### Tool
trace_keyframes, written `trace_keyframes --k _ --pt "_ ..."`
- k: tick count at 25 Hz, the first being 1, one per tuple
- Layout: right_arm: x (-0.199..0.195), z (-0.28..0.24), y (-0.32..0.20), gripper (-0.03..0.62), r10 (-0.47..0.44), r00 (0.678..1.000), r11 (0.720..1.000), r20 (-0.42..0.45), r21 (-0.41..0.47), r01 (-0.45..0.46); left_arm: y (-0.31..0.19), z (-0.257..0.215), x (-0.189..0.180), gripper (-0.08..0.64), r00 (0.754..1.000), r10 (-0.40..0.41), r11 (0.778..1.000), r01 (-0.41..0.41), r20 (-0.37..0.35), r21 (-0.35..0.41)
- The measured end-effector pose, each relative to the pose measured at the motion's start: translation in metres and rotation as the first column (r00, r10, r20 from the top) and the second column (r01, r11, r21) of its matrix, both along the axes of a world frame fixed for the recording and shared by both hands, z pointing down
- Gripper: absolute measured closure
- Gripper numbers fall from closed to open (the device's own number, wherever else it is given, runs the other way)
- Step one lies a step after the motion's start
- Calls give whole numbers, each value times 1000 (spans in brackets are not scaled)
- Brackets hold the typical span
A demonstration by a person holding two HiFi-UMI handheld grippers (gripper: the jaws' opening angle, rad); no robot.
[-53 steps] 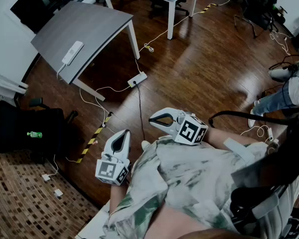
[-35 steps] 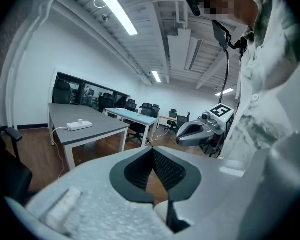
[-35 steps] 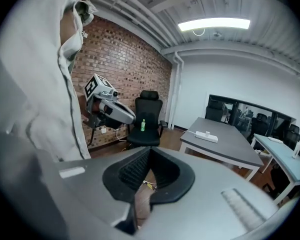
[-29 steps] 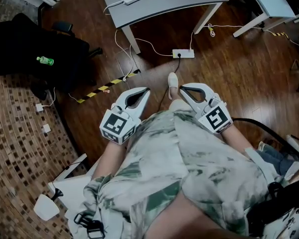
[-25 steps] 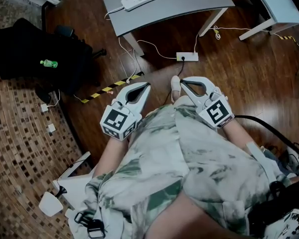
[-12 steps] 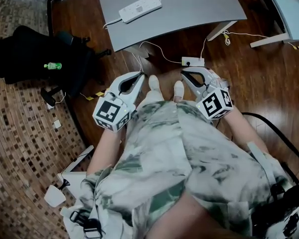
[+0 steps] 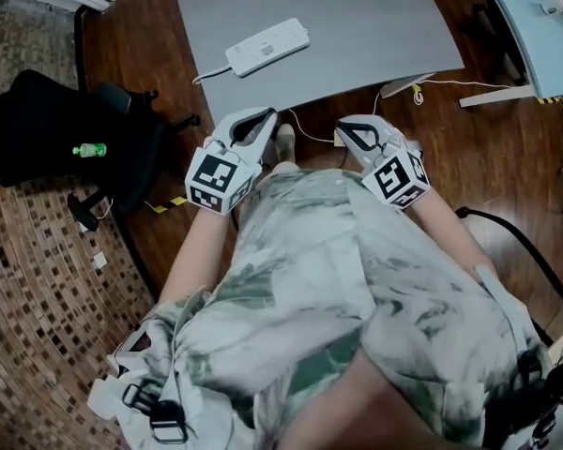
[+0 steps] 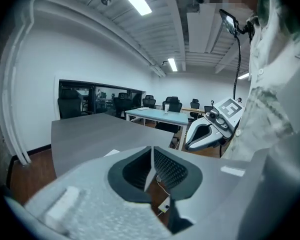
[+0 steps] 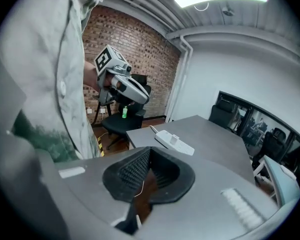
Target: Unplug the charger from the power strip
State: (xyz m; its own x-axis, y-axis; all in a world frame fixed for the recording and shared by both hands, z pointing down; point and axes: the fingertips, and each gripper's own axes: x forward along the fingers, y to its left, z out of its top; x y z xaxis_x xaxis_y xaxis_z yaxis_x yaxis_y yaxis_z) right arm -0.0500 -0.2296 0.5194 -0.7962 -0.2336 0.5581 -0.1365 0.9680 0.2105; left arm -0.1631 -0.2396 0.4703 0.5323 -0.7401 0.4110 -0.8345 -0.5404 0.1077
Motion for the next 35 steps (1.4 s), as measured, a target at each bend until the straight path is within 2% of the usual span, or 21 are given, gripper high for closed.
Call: trace_keyframes --k 2,7,13,19,23,28,31,35 --pt "-7 9 -23 584 41 999 998 -12 -45 -41 -28 11 -13 494 1000 12 1000 -12 13 -6" --pt "-45 30 -77 584 44 997 997 -68 -57 -47 -85 37 -50 472 998 37 999 -35 43 -33" --pt "-89 66 -122 586 39 990 993 -132 -104 -53 -130 84 -68 440 989 102 991 -92 103 -94" --pt "-114 110 -153 586 49 971 983 -235 -159 -89 -151 141 -56 426 966 221 962 -193 137 -191" --pt "-126 133 -180 586 46 951 985 -307 -147 -94 -172 165 -48 425 935 291 946 -249 205 -208" --pt "-136 151 -182 586 27 932 982 -361 -167 -93 -171 181 -35 426 900 368 919 -314 233 -239" --pt "-136 161 -180 586 11 926 980 -378 -179 -84 -168 193 -31 428 898 379 909 -317 224 -270" --pt "-137 162 -182 595 11 923 977 -385 -194 -92 -170 194 -28 453 892 393 907 -336 224 -256"
